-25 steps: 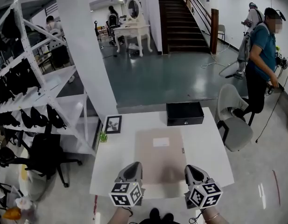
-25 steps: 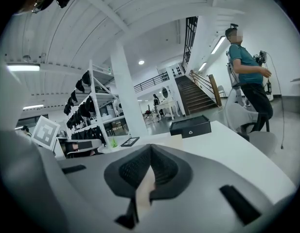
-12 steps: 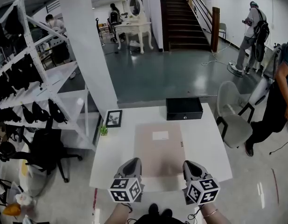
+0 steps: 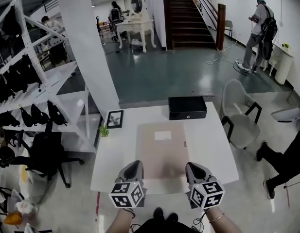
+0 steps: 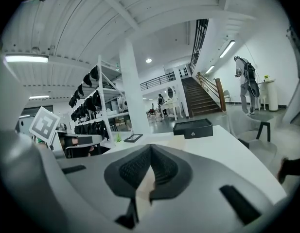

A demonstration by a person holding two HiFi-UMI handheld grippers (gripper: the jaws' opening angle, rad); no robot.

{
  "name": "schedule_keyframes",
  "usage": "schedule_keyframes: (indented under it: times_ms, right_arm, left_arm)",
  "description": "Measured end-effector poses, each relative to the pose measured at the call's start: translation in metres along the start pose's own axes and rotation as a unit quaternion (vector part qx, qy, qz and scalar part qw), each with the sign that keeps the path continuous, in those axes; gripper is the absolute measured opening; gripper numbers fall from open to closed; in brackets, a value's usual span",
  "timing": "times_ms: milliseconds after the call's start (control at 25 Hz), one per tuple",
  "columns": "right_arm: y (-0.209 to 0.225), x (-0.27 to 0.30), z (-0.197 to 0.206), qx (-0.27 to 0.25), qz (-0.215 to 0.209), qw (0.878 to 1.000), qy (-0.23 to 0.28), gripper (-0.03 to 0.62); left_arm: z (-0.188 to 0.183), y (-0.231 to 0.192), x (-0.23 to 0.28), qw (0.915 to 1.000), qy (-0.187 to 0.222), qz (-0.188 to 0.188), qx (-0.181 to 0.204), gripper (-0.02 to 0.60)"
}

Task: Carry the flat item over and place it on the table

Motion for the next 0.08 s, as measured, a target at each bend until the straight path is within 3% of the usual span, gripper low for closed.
schedule_keyframes:
  times_ms: [80]
  right_arm:
    - [0.0025, -0.0013, -0.0004, -0.003, 0.000, 1.000, 0.000, 0.000]
  left_arm:
    - [-0.0004, 0.0025, 0.0000, 1.0000, 0.002, -0.004, 0.000, 0.023]
Point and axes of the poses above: the fingertips, and each gripper's own axes: x forward along the fingers, y to its right, z out of its underside, the point moved 4 cm from there along -x, backward along the fingers, and after that the axes turned 5 degrees about -x, right-handed, at the moved point
